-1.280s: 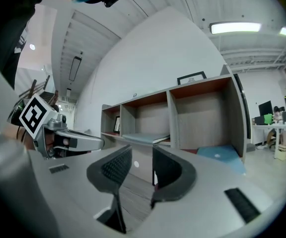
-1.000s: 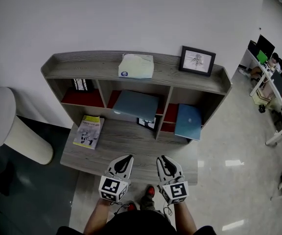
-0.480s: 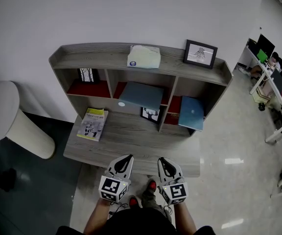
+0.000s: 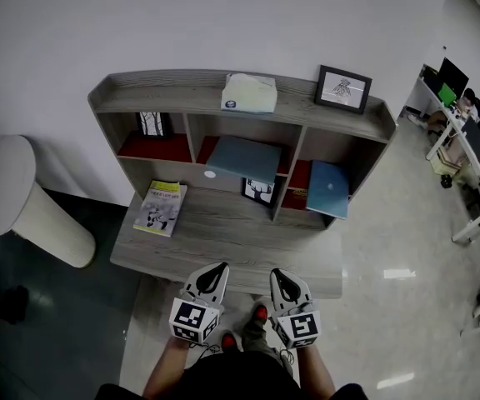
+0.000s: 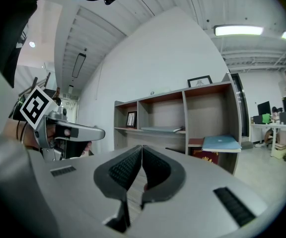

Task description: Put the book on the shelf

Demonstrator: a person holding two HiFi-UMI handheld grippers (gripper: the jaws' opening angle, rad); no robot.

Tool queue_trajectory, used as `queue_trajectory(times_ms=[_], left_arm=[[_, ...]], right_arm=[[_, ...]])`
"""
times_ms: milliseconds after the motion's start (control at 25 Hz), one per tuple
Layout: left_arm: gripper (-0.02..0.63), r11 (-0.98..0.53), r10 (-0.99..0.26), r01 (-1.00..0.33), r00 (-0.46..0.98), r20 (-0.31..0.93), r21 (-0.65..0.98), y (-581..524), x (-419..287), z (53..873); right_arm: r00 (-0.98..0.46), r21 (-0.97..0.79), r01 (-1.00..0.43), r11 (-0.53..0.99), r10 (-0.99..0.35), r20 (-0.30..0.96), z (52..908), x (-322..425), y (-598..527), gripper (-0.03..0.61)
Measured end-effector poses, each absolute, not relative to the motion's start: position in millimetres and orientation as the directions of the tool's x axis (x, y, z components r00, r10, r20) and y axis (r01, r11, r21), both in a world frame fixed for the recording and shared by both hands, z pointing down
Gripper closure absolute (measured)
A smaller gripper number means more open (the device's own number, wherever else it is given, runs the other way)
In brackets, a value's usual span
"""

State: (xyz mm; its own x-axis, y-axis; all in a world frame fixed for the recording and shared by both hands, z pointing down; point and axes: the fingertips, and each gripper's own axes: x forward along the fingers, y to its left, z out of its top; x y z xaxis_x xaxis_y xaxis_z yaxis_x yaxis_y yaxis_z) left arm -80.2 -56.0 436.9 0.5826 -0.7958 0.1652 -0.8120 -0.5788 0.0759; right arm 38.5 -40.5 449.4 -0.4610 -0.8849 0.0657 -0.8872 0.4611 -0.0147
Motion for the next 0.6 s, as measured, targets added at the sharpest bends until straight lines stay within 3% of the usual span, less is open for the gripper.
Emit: queue_trajectory(times_ms=[600], left_arm=[[0.611, -0.582, -0.793, -0.810, 0.585, 0.169, 0.073, -57.5, -81.5, 437.4]], right_arm=[[-0.464, -0.019, -0.886, 0.464, -0.884, 0.051, 446.6, 36.5, -41.6, 0.548]])
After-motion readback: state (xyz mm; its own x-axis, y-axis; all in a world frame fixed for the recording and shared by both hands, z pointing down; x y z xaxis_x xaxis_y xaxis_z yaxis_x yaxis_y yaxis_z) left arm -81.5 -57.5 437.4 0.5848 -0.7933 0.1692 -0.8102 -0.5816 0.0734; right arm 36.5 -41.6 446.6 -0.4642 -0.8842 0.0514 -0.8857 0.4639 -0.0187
